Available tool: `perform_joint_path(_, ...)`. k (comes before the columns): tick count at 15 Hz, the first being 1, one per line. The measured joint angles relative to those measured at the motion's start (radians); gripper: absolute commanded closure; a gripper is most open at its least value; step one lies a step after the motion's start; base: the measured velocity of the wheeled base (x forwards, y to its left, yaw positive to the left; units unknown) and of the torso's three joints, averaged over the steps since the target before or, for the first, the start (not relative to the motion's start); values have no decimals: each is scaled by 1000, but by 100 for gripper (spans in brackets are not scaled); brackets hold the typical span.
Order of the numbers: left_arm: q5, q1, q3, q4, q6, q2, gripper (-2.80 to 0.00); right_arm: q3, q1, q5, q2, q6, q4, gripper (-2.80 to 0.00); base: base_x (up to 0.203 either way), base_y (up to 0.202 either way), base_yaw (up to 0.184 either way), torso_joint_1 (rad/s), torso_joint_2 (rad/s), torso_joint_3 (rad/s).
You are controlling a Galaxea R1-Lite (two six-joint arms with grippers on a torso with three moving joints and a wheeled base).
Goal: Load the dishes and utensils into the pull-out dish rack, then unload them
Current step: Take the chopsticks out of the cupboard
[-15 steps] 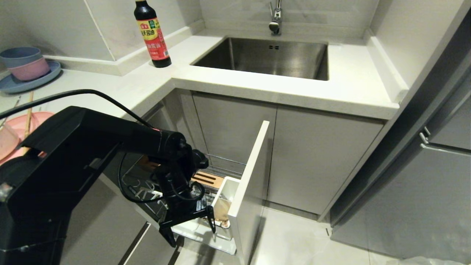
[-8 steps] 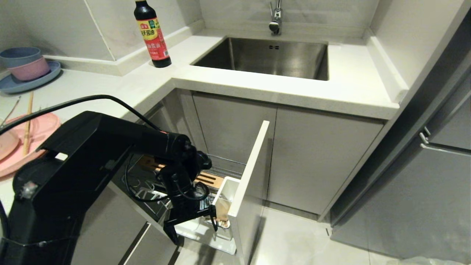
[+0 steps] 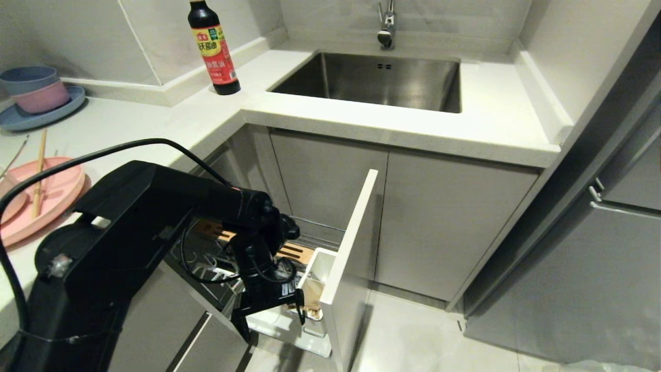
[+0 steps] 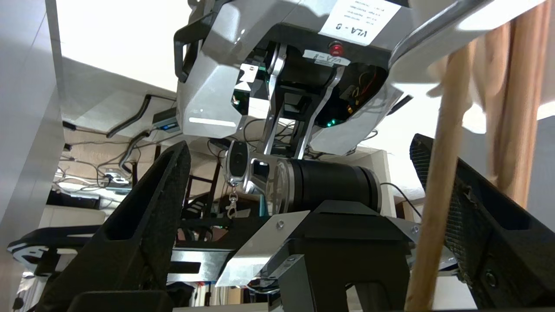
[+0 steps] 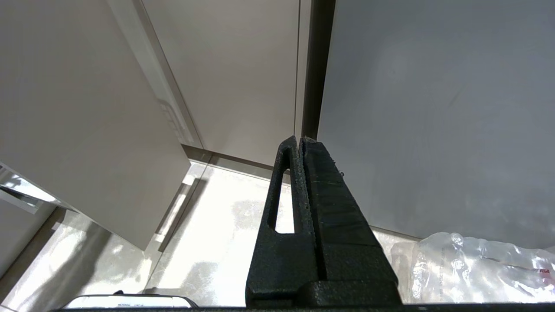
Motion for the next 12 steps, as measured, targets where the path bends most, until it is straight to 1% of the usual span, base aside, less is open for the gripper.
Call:
perform_joint_path(10, 0, -12, -46, 3, 0, 28, -280, 0, 0, 0, 0, 0, 0, 0, 0, 0, 0, 0, 0, 0)
perform_joint_path(11, 0, -12, -47, 3, 0, 29, 0, 0, 0, 0, 0, 0, 0, 0, 0, 0, 0, 0, 0, 0)
perform_joint_path(12, 1, -12, -50, 3, -5, 31, 0, 0, 0, 0, 0, 0, 0, 0, 0, 0, 0, 0, 0, 0)
